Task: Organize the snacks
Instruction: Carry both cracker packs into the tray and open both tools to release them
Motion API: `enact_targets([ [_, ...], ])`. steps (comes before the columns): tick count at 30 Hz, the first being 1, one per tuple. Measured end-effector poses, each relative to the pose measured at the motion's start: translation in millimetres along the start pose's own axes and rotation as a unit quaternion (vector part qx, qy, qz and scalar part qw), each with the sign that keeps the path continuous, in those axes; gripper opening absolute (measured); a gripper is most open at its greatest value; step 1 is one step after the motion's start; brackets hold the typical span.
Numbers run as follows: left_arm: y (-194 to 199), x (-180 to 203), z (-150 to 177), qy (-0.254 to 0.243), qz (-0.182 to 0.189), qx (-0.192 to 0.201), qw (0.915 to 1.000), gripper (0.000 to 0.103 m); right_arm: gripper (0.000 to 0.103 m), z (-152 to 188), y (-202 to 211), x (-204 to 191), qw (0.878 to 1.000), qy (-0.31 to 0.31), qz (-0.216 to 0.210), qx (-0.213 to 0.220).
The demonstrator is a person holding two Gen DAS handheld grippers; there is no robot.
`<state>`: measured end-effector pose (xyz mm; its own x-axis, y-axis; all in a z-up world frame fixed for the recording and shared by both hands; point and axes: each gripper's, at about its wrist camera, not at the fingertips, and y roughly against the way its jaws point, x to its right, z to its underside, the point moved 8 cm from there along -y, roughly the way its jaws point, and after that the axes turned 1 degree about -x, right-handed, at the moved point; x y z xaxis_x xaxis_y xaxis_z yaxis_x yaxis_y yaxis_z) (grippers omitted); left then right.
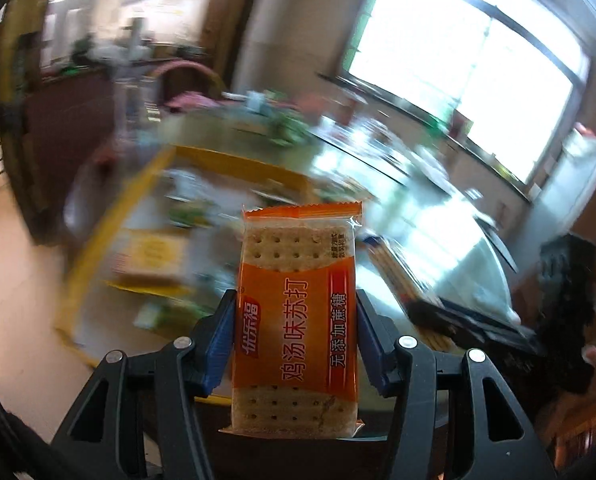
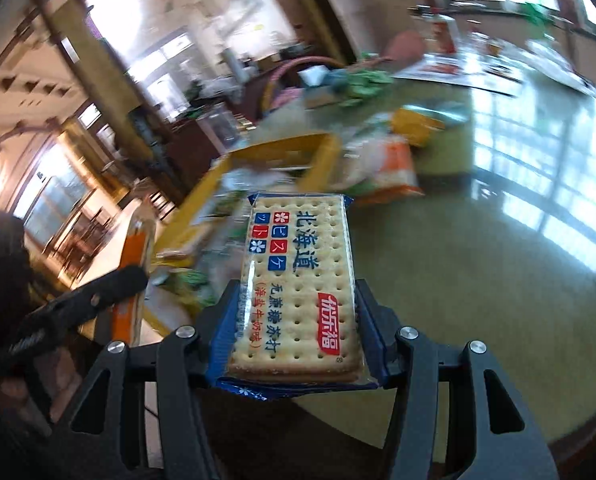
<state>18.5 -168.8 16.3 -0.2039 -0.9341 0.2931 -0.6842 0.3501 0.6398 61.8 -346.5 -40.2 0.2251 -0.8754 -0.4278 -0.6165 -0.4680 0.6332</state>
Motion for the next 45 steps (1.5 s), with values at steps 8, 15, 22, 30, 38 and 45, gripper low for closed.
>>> enact_targets([
  [8, -6, -74, -7, 0.068, -0.047, 0.006, 0.9965, 0.055, 0.056, -16, -61, -65, 0.997, 0.063, -0.01, -0.039],
  [15, -21, -94, -14, 0.079, -0.047, 0.002, 0.9957, 0.055, 0.056, -22, -103, -81, 0.994, 0.086, 0.021, -0.062],
  [22, -39, -100, -5, 0.049, -0.087, -0.015, 0.9949, 0.056, 0.056, -19, -120, -82, 0.992, 0.099, 0.038, -0.07],
  [30, -47, -113, -4, 0.069, -0.09, -0.029, 0.9931, 0.056, 0.058, -17, -128, -81, 0.992, 0.098, 0.029, -0.073],
  [38, -15, -117, -13, 0.102, -0.097, 0.051, 0.9888, 0.089, 0.088, -23, -110, -84, 0.996, 0.084, 0.016, -0.032],
  [45, 12, -97, -17, 0.099, -0.099, 0.079, 0.987, 0.089, 0.088, -28, -74, -82, 0.997, 0.082, -0.006, -0.006],
])
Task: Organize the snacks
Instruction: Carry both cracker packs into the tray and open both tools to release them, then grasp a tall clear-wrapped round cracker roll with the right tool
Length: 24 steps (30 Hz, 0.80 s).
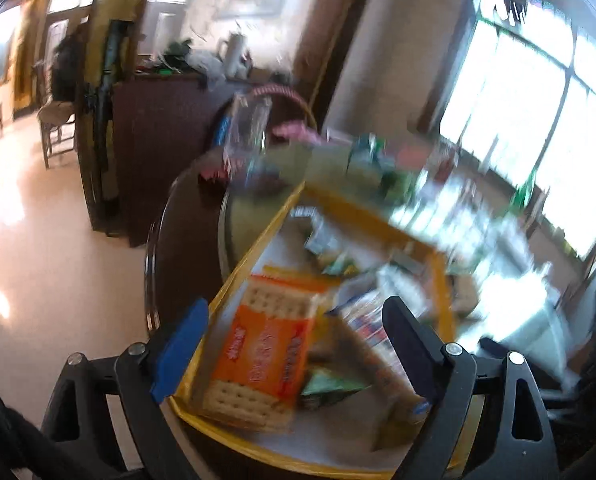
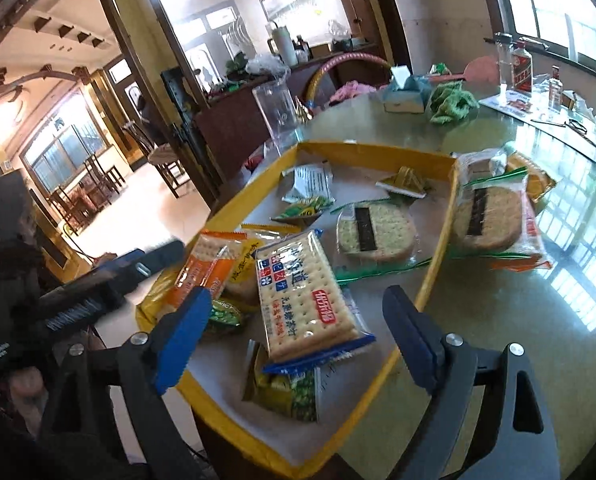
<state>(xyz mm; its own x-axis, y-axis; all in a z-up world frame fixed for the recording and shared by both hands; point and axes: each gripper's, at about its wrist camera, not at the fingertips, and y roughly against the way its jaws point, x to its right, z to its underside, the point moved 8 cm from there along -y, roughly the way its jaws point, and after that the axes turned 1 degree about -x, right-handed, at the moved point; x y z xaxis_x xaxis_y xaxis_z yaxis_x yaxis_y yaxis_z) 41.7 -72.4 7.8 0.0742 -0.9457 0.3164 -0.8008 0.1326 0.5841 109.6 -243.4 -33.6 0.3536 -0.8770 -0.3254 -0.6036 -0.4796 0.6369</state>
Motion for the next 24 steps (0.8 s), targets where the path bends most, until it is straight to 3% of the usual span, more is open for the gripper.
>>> enact_targets([
  [2, -1, 10, 3, -0.009, 0.01, -0.028, 0.9995, 0.089, 0.088, 1, 8, 7, 1.0, -0.015, -0.005, 0.003],
  [6, 15, 35, 6, -0.017, 0.033, 0.0, 0.9993, 0.089, 0.088, 5, 28, 35, 0.998, -0.057, -0.008, 0.016],
  [12, 20, 97, 26, -0.07, 0.093, -0.019, 0.993, 0.089, 0.088, 18, 61, 91, 0.991, -0.132, -0.023, 0.024],
  [17, 11, 133, 43, -0.093, 0.13, -0.052, 0.9857, 0.089, 0.088, 24, 77, 132, 0.984, -0.175, -0.008, 0.027],
  [21, 11, 136, 48, -0.091, 0.133, -0.056, 0.9853, 0.089, 0.086, 20, 77, 151, 0.985, -0.172, 0.007, 0.017],
  [24, 10, 133, 49, -0.091, 0.128, -0.058, 0.9859, 0.089, 0.078, 12, 66, 153, 0.985, -0.17, -0.006, 0.004],
])
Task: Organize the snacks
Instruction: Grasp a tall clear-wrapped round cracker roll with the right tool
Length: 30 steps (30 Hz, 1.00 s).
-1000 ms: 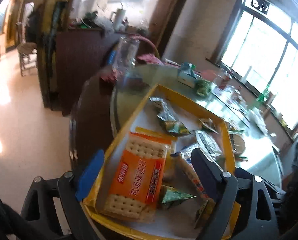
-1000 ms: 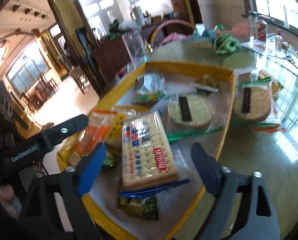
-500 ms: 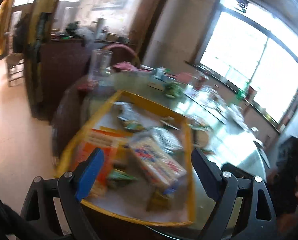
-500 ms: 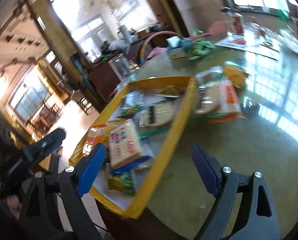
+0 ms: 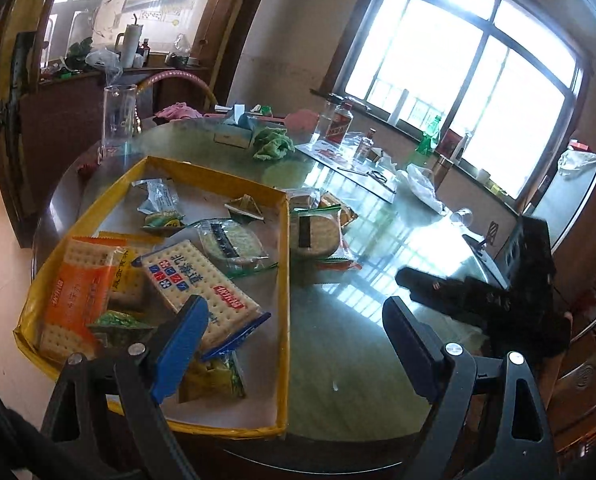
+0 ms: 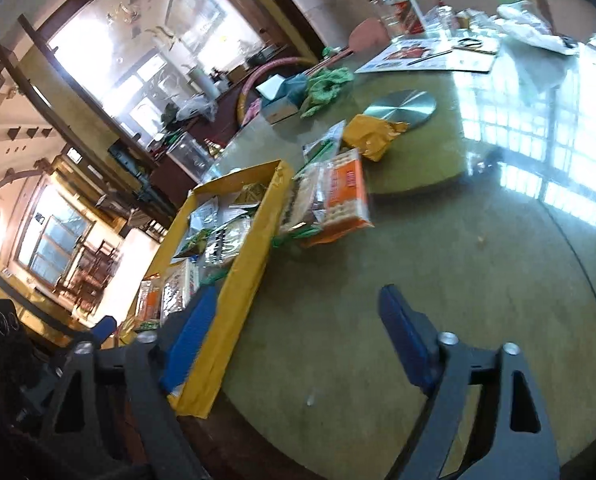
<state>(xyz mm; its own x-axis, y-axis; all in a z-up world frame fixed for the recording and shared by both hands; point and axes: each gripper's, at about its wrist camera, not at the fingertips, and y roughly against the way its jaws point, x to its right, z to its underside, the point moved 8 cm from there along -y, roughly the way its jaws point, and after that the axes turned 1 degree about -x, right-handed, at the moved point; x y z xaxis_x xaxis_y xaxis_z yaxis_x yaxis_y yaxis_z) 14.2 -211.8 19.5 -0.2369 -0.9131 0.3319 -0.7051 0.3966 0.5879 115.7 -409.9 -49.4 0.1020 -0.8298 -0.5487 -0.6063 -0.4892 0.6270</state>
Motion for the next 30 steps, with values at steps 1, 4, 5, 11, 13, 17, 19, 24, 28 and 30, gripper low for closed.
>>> enact_targets([
  [1, 0, -1, 1, 0.005, 0.0, 0.0, 1.0, 0.089, 0.078, -4, -3, -1, 1.0, 0.003, -0.003, -0.004],
  [4, 0, -6, 5, 0.013, 0.003, -0.007, 0.9999, 0.089, 0.069, -14, -18, -5, 1.0, 0.014, 0.007, -0.014],
  [5, 0, -7, 6, 0.011, -0.001, -0.007, 0.9999, 0.089, 0.068, -19, -24, -6, 1.0, 0.013, 0.011, -0.018],
  [11, -3, -29, 5, 0.033, -0.005, -0.007, 0.9994, 0.089, 0.064, -53, -74, 1, 0.997, 0.028, 0.062, -0.047],
  [13, -3, -38, 4, 0.043, -0.006, -0.002, 0.999, 0.089, 0.061, -64, -87, 10, 0.996, 0.017, 0.075, -0.052],
  [17, -6, -47, 3, 0.055, -0.004, -0.008, 0.9984, 0.089, 0.049, -70, -105, 25, 0.995, -0.026, 0.06, -0.071],
  [19, -7, -47, 2, 0.055, -0.001, -0.008, 0.9985, 0.089, 0.041, -68, -108, 23, 0.996, -0.033, 0.039, -0.077],
  [24, -8, -42, 3, 0.049, 0.001, -0.01, 0.9987, 0.089, 0.024, -62, -115, 13, 0.996, -0.03, 0.026, -0.083],
  [28, -7, -35, 4, 0.044, -0.001, -0.014, 0.9989, 0.089, 0.017, -62, -98, 5, 0.997, -0.03, 0.019, -0.066],
  [30, -7, -29, 5, 0.038, 0.0, -0.014, 0.9992, 0.089, 0.017, -60, -69, 4, 0.998, -0.041, 0.007, -0.036],
])
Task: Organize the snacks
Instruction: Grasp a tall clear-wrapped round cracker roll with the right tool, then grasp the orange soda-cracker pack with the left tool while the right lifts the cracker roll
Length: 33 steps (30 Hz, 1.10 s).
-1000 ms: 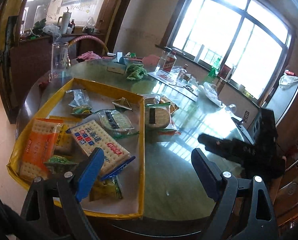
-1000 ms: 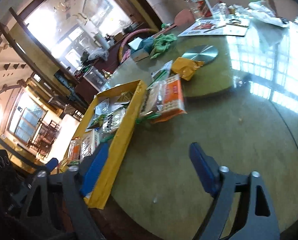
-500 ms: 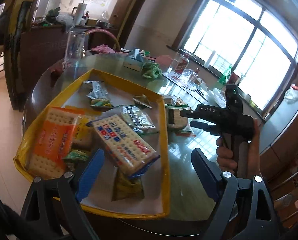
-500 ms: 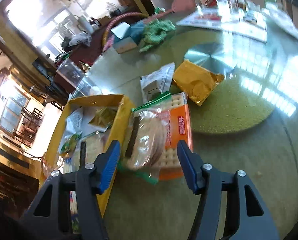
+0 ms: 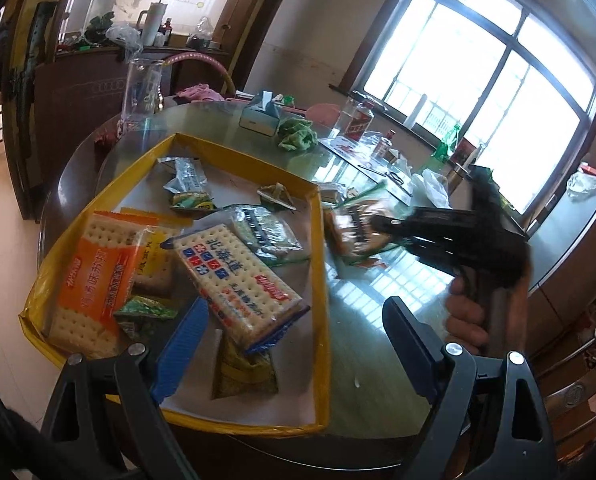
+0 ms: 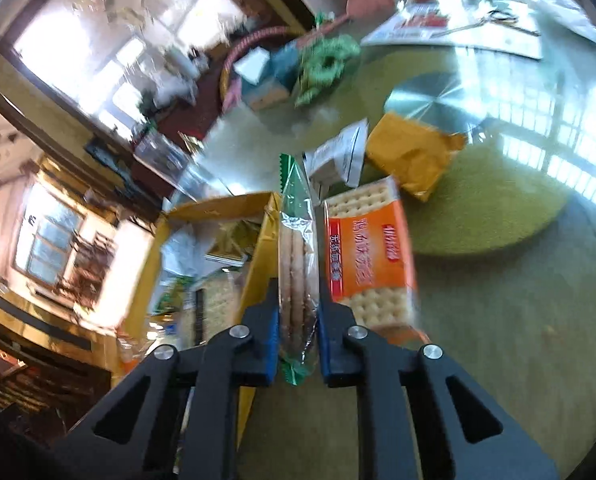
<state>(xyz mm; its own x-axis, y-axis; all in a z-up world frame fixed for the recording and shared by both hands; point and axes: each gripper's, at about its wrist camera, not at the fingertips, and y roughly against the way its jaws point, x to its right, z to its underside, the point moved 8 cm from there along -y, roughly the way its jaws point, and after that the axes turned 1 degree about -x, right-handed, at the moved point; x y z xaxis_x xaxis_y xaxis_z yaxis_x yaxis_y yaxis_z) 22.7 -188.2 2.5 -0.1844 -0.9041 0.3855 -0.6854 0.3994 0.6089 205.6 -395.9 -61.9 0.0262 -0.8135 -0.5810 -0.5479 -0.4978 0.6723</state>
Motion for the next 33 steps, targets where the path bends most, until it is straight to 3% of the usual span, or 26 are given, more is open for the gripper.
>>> enact_targets([
  [6, -11, 29, 3, -0.024, 0.01, -0.019, 0.9995, 0.089, 0.017, 29, 80, 39, 0.997, -0.036, -0.002, 0.071],
  [13, -68, 72, 1, -0.033, 0.023, -0.108, 0.9934, 0.089, 0.017, 69, 124, 95, 0.991, -0.075, 0.04, 0.106],
  [16, -96, 86, -5, -0.041, 0.005, -0.118, 0.9921, 0.089, 0.017, 74, 125, 103, 0.99, -0.085, 0.04, 0.108],
  [21, -147, 95, -19, -0.004, -0.022, -0.159, 0.987, 0.089, 0.017, 78, 126, 110, 0.988, -0.085, 0.044, 0.123],
  [27, -200, 92, -44, -0.008, -0.09, -0.167, 0.9818, 0.089, 0.017, 82, 122, 116, 0.988, -0.086, 0.045, 0.122],
  [31, -223, 100, -52, -0.058, -0.138, -0.165, 0.9748, 0.089, 0.017, 82, 122, 120, 0.988, -0.084, 0.034, 0.122],
  [33, -235, 106, -51, -0.072, -0.14, -0.177, 0.9714, 0.089, 0.017, 81, 119, 119, 0.989, -0.082, 0.025, 0.118],
])
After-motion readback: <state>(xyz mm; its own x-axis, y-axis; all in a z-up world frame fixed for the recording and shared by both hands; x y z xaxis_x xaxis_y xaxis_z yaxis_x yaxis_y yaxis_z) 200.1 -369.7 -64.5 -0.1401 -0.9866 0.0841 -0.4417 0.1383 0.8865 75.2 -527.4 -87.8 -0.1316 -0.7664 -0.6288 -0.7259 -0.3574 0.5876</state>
